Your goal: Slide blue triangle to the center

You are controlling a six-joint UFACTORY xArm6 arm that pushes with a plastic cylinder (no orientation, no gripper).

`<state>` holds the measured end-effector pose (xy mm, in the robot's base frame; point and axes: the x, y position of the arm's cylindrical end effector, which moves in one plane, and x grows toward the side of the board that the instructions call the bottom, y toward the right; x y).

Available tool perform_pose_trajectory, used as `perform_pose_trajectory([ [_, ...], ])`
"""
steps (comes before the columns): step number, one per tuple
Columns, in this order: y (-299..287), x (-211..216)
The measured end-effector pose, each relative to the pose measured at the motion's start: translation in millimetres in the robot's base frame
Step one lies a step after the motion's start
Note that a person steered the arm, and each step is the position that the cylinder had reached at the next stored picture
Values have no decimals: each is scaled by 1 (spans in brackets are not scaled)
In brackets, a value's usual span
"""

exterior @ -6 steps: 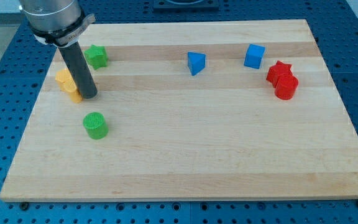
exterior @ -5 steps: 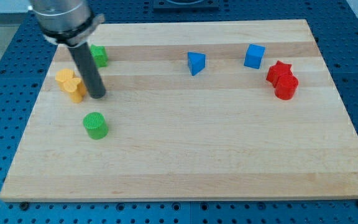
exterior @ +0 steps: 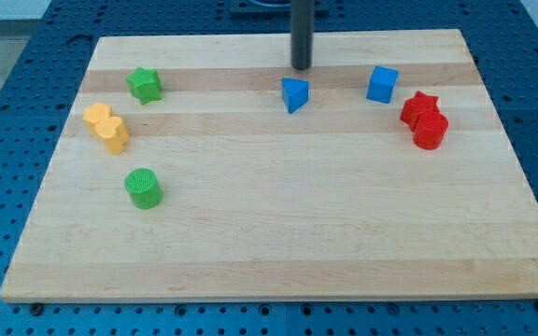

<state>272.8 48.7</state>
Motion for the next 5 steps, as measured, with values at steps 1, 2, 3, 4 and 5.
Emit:
perform_pose_trajectory([
  [1, 23, 15],
  [2, 20, 35],
  [3, -6, 60],
  [4, -25, 76],
  [5, -39, 71],
])
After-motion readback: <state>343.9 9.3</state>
